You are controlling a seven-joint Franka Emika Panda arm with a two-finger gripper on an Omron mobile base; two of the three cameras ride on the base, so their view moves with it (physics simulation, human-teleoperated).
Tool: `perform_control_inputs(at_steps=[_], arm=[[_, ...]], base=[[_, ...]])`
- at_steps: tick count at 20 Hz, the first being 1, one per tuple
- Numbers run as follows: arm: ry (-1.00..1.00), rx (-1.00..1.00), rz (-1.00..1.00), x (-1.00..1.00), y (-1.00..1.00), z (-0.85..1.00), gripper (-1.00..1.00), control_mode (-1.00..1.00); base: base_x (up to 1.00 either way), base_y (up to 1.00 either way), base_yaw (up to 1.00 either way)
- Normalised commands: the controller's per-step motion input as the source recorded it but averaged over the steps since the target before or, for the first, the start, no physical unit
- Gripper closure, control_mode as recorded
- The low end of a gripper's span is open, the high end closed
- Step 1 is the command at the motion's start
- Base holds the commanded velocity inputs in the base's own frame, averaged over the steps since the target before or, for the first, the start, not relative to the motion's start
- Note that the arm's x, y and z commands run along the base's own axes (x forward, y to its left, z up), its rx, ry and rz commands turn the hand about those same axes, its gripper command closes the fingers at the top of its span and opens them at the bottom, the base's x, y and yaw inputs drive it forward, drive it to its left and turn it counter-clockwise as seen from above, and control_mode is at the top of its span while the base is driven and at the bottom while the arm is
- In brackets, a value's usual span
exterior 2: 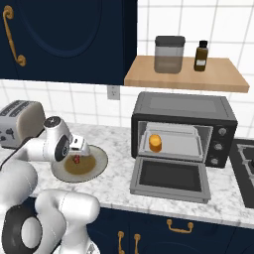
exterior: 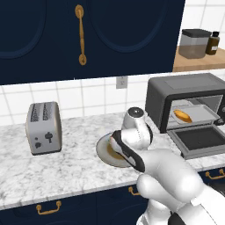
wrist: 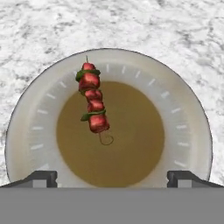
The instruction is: Pick up the kebab skewer and baguette bread, and place them inside the toaster oven. Close the toaster oven door and start by setting the timer.
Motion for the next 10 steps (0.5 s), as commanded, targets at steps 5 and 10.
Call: perform_control_inputs(at_steps=[5,10], arm=[[0.22,0.00,0.15,0.33,0.03,-0.09,-1.00,-1.00],[0.01,-0.01,0.03,0.00,0.09,-0.58,-1.00,-1.00]], base=[[0.00,0.00,0.00],[0.00,0.00,0.00]])
